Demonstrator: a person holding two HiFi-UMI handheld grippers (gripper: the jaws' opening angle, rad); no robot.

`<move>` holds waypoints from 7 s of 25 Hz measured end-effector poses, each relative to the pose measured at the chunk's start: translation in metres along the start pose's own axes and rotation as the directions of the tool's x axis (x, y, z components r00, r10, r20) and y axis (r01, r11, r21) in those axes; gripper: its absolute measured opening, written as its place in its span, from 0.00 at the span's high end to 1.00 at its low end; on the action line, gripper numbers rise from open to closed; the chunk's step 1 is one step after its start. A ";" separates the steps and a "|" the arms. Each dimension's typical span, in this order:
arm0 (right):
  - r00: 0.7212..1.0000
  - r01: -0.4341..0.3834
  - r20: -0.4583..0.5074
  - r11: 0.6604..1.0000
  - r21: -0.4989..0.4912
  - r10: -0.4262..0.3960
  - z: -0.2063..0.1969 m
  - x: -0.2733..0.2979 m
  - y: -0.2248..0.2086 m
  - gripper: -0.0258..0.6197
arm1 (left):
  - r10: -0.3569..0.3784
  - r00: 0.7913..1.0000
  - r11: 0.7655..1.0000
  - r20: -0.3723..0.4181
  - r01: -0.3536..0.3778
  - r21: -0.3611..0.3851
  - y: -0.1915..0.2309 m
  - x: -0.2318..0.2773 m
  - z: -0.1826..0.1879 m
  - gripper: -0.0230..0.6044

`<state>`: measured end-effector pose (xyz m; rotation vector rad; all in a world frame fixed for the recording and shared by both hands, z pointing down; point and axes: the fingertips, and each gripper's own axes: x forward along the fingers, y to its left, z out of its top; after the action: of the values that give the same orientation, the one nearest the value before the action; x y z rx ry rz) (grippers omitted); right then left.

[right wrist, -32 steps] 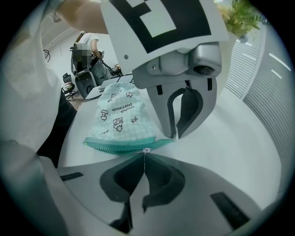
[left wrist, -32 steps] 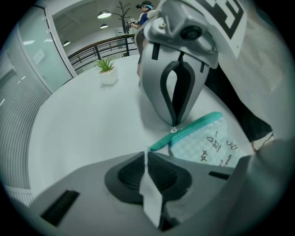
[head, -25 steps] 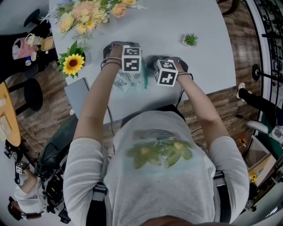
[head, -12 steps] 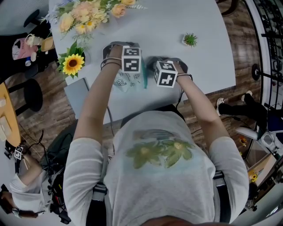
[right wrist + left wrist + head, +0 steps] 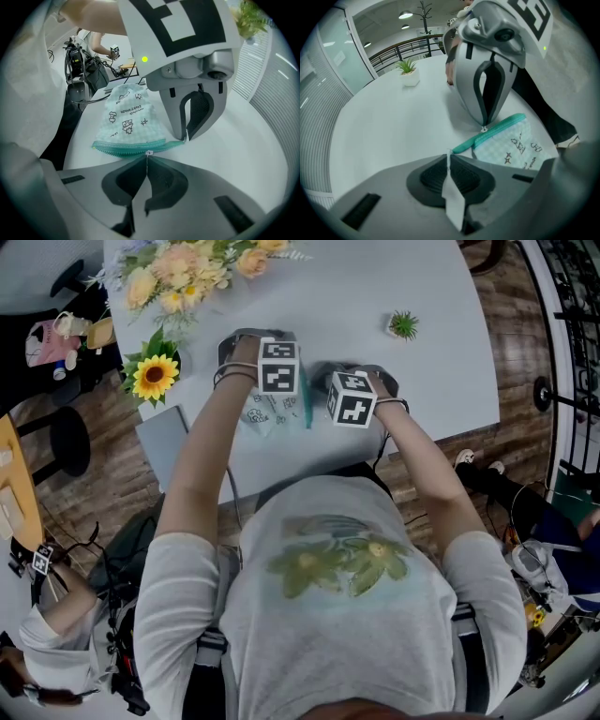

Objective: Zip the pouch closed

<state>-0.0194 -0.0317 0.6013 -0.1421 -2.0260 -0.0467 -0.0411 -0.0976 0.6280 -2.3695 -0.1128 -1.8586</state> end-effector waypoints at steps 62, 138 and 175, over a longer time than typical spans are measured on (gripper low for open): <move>0.996 -0.085 -0.027 0.996 0.020 0.086 -0.002 -0.002 0.021 0.93 | 0.009 1.000 1.000 0.000 -0.009 0.003 0.000 0.000 0.000 0.92; 0.966 -0.216 -0.150 0.976 -0.014 0.212 -0.015 0.009 0.085 0.93 | 0.011 1.000 1.000 -0.010 -0.011 0.006 0.000 0.000 0.000 0.92; 0.796 0.254 0.328 0.772 0.582 -0.509 0.037 -0.130 0.014 0.81 | 0.639 0.710 0.604 0.296 -0.225 -0.765 -0.020 -0.164 0.009 0.81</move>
<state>0.0063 -0.0251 0.4684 0.6897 -2.4476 0.2950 -0.0740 -0.0736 0.4678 -2.9072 1.2466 -0.9903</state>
